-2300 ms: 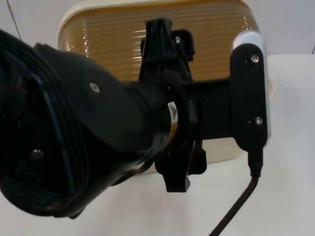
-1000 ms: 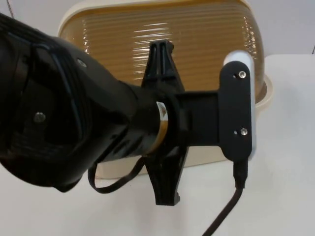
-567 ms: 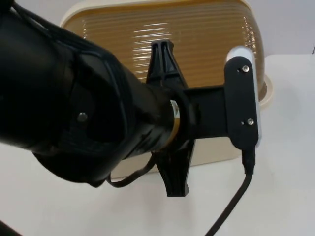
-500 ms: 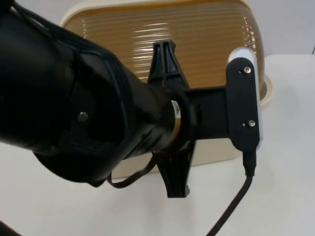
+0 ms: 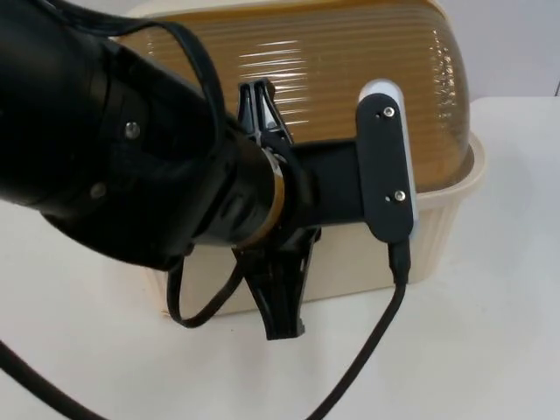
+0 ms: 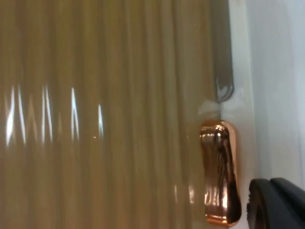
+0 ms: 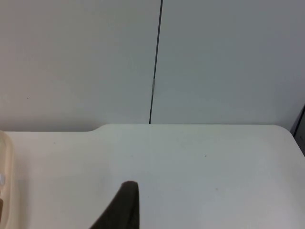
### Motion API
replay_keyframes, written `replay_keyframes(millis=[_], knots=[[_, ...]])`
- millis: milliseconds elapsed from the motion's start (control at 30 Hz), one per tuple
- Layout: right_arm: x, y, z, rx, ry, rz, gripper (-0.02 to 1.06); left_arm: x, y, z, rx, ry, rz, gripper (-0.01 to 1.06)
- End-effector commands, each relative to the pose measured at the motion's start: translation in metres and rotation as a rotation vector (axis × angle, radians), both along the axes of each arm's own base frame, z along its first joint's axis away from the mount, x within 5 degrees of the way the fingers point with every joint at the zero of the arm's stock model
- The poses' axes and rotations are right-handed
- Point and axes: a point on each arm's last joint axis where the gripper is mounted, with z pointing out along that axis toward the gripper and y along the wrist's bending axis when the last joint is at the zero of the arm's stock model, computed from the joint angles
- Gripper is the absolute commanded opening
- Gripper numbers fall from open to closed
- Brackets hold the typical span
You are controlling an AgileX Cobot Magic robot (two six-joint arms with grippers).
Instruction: Open the box lid with the left hand, place the block into the box with the right hand, then close the box lid with the left hand.
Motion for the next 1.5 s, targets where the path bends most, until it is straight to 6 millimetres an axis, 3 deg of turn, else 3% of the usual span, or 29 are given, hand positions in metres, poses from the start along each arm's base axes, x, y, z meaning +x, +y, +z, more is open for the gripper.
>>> replay_keyframes(millis=[0, 300, 600, 900, 1300, 1467], knots=[[-0.001, 0.000, 0.004, -0.010, -0.027, 0.003, 1.04, 0.000, -0.001, 0.000, -0.014, 0.016, 0.012, 0.00], [-0.001, 0.000, 0.004, -0.010, -0.025, 0.003, 1.04, 0.013, -0.006, 0.018, -0.011, -0.076, 0.054, 0.00], [-0.002, 0.000, 0.003, -0.007, -0.014, 0.001, 1.04, 0.015, -0.004, 0.020, 0.088, -0.114, 0.005, 0.00], [-0.002, 0.000, 0.003, -0.007, -0.011, 0.000, 1.04, 0.034, 0.000, 0.034, 0.094, 0.020, 0.019, 0.00], [-0.002, 0.000, 0.003, -0.007, -0.011, 0.000, 1.04, 0.068, 0.011, 0.075, 0.080, 0.149, 0.043, 0.00], [-0.002, 0.000, 0.003, -0.007, -0.013, 0.000, 1.04, 0.082, 0.020, 0.093, -0.018, 0.228, 0.085, 0.00]])
